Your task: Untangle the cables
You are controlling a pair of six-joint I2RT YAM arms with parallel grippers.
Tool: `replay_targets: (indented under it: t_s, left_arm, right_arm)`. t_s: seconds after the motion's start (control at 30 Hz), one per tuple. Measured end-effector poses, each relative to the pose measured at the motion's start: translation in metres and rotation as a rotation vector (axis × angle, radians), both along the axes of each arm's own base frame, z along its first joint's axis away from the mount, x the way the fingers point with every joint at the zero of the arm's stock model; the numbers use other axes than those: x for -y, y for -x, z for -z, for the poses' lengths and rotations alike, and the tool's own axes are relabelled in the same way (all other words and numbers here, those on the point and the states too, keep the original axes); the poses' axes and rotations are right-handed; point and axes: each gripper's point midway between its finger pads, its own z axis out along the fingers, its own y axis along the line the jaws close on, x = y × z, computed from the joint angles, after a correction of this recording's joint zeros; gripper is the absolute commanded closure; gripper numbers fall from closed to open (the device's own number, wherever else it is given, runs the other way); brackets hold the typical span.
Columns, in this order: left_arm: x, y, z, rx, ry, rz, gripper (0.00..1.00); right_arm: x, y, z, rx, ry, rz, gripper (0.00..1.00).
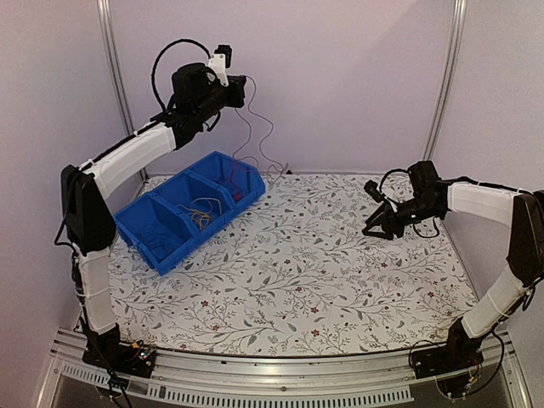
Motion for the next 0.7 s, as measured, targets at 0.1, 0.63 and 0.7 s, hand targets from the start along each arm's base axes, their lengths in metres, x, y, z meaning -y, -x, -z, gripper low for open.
replay_targets:
  t_s: [0.1, 0.63, 0.7]
  left_arm:
    - [0.003, -0.009, 0.011, -0.020, -0.016, 0.010, 1.00]
    - [-0.035, -0.054, 0.050, -0.091, -0.053, -0.055, 1.00]
    - [-0.041, -0.057, 0.054, -0.099, -0.053, -0.064, 1.00]
  right_arm:
    - [0.000, 0.000, 0.000, -0.001, 0.000, 0.000, 0.52]
    - [0.000, -0.001, 0.009, -0.023, 0.008, 0.001, 0.51]
    - [0.000, -0.001, 0.010, -0.025, 0.009, 0.001, 0.52]
